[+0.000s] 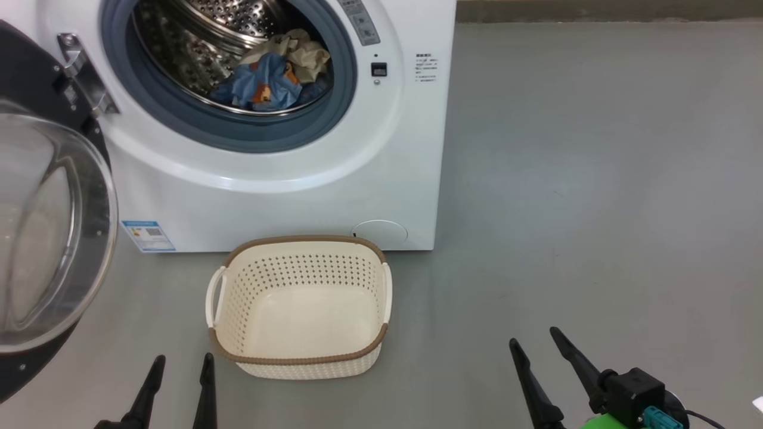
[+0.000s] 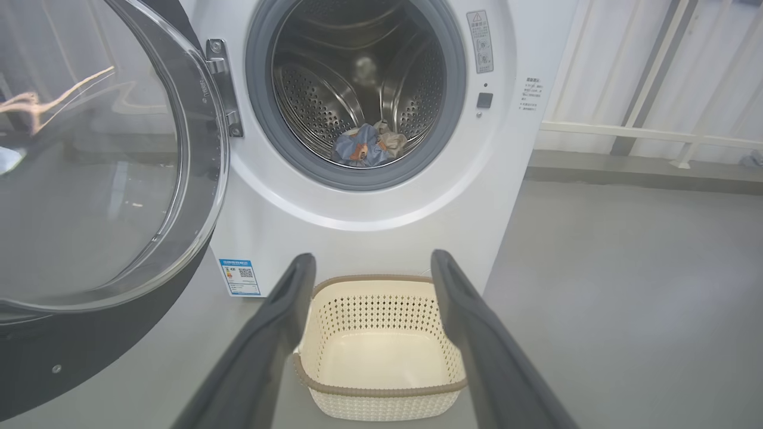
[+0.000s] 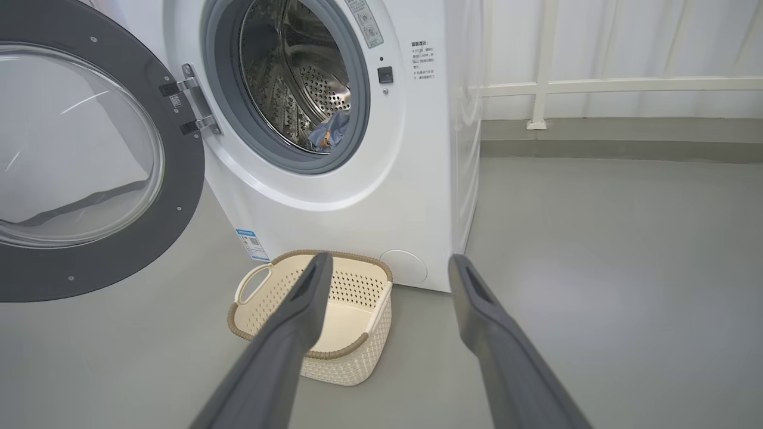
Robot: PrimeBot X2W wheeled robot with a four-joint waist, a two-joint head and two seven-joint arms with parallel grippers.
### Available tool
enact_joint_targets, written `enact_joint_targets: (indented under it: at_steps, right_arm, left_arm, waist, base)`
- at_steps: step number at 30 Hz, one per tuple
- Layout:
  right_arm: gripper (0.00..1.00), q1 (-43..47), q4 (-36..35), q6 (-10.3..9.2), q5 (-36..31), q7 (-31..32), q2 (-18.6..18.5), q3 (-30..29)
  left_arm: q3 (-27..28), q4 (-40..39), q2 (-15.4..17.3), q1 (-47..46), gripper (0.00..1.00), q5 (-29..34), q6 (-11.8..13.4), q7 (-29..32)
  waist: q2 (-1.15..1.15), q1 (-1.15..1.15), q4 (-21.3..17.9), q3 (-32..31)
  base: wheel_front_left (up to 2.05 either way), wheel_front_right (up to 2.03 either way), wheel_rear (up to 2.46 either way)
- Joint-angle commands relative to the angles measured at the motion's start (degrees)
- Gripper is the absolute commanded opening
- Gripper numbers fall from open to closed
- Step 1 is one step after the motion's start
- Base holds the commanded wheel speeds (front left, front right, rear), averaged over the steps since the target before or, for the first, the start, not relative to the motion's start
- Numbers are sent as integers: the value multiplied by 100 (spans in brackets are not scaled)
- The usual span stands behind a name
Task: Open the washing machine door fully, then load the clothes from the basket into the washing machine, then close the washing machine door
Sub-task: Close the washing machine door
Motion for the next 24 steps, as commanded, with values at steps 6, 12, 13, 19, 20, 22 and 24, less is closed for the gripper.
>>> enact_joint_targets:
  at_steps: [6,12,13,19,20,22,24]
  right_arm:
    - [100,-244,-141,9,64,-69,-43,344]
    - [100,-268,-93,9,77,-96,-72,473]
    - [100,-268,-84,9,87,-104,-72,490]
    - [100,-262,-14,9,141,-157,-64,560]
    - [100,-261,-3,9,149,-165,-62,573]
    - [100,-262,17,9,165,-181,-57,599]
    - [100,-262,42,9,179,-198,-52,616]
  left_arm:
    - [246,-83,18,-263,100,50,-7,-37]
    - [266,-72,13,-224,100,81,9,-37]
    - [276,-75,13,-215,100,82,17,-37]
    - [293,-94,36,-143,100,99,46,-37]
    - [300,-98,44,-129,100,99,54,-37]
    - [310,-105,65,-105,100,97,67,-37]
    - [306,-114,88,-91,100,101,74,-30]
  waist:
    - [0,0,358,-6]
    - [0,0,756,-50]
    - [0,0,831,-61]
    - [0,0,1324,-126]
    - [0,0,1410,-139]
    - [0,0,1579,-159]
    - [0,0,1751,-190]
  base:
    - [0,0,0]
    - [0,0,0]
    - [0,0,0]
    - [0,0,0]
    - [0,0,0]
    - [0,0,0]
    - [0,0,0]
